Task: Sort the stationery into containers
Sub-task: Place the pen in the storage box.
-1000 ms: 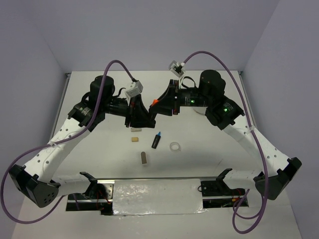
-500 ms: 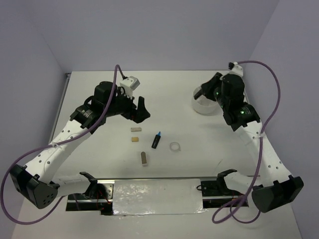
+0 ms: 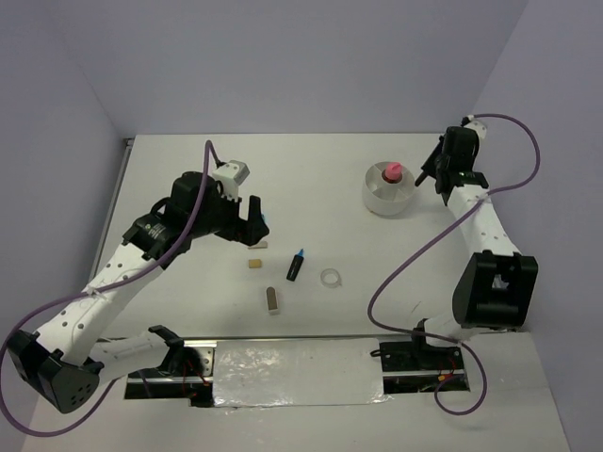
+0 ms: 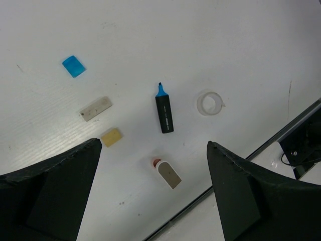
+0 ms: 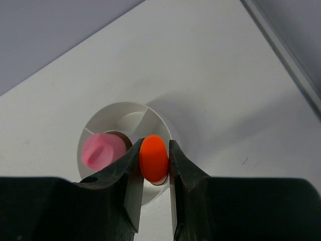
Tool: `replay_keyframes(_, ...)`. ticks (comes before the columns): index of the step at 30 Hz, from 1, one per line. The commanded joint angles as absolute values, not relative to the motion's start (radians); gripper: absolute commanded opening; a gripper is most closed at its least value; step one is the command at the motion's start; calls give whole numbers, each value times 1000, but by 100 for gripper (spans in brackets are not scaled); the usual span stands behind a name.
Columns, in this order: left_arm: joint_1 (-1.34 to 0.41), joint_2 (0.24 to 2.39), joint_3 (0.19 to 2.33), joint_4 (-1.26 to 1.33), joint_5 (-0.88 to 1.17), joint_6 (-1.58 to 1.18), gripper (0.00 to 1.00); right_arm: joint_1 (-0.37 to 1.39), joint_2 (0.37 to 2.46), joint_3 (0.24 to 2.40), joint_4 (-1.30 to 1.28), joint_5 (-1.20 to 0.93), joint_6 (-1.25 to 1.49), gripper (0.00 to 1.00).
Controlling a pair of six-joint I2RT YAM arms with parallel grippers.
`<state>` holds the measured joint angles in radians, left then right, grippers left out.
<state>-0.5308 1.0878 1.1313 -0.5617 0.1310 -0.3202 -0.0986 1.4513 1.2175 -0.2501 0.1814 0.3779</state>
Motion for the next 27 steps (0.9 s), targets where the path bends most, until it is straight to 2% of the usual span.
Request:
replay_keyframes(1,-531,1065,1138,-564,115,-330,99,-107,1511,1266,-157,86,327,0)
replay_keyframes(5,-531,1062,1161,-575,130,-324,99,-106,1529,1192,-55,43,327,0)
replay_keyframes(9,-531,1069,1180,-577,161,-313,99,-106,1577,1206,-40,17,316,0)
replay_keyframes(13,-531,1091,1187,-571,179,-316,99,-106,1608,1204,-29,6,308,5)
replay_keyframes(15,-531,1095,1184,-560,199,-325,99,-106,1614,1200,-28,11,310,16)
replay_keyframes(19,-531,1101,1172,-538,212,-342,99,-106,1601,1164,-6,6,308,29)
replay_keyframes(20,-532,1104,1169,-535,213,-344,99,-106,1600,1164,-8,6,308,37)
replay_keyframes(22,-532,1112,1163,-531,219,-347,99,-106,1589,1164,-17,6,313,42)
replay_keyframes(24,-537,1120,1158,-515,233,-348,99,-106,1556,1158,-14,6,324,61)
replay_keyframes(25,-555,1137,1158,-509,216,-350,100,-106,1543,1160,-12,6,319,62)
replay_keyframes(26,-569,1150,1163,-511,190,-353,99,-107,1531,1163,-17,15,319,99)
replay_keyframes(27,-583,1163,1169,-520,170,-351,99,-106,1522,1167,-26,20,324,100)
